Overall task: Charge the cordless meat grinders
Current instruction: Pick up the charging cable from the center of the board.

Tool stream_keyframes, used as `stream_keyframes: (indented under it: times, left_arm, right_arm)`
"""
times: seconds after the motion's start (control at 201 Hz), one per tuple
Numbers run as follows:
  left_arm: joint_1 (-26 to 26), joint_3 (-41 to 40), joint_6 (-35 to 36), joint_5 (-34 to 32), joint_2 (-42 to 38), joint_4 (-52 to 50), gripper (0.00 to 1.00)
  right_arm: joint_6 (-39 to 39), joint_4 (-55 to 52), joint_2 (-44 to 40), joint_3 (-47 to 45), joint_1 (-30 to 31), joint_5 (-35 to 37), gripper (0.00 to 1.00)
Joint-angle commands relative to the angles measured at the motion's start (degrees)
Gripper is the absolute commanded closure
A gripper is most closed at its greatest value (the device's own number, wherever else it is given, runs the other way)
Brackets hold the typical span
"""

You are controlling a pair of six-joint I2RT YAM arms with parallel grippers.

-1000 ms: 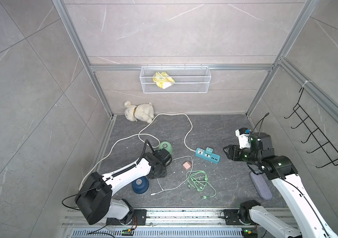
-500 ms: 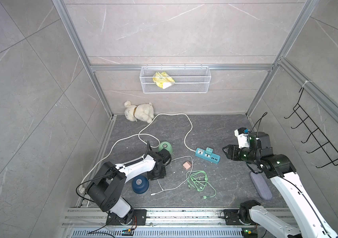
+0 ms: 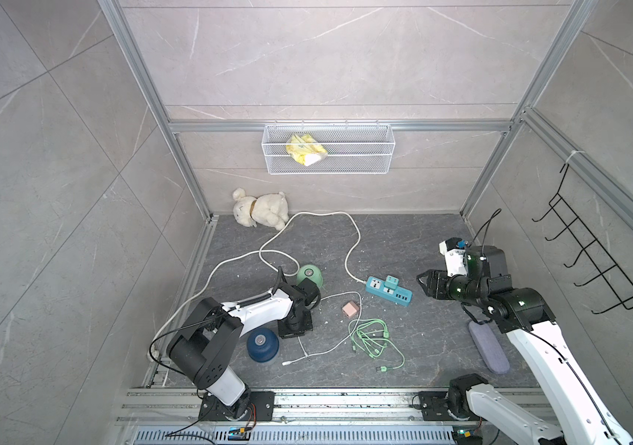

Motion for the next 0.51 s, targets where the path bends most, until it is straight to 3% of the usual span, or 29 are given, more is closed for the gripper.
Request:
stream_keyframes:
  times: [0.0,0.224,0.373,0.503]
  left_arm:
    - [0.0,-2.0,1.8,-0.2,-1.7,2.0,1.00]
    - [-2.6,-1.5,7.0,-4.3,-16.8,8.2,1.00]
    - [-3.0,-2.5,10.3,0.4,-22.9,16.6,1.00]
    - [-4.7,-3.8,15.5,4.2,-25.9,25.8,1.00]
  right_arm:
    - [-0.4,-0.6,0.1,1.2,-0.1,-0.1,0.40]
    - [4.2,2.2,-2.3,-4.4,0.0,-13.1,0.40]
    - [8.4,7.2,-3.8,-9.1,1.0,-21.0,0.40]
    - [10.0,9.2,-2.4,-8.9,4.9,-21.5,0.38]
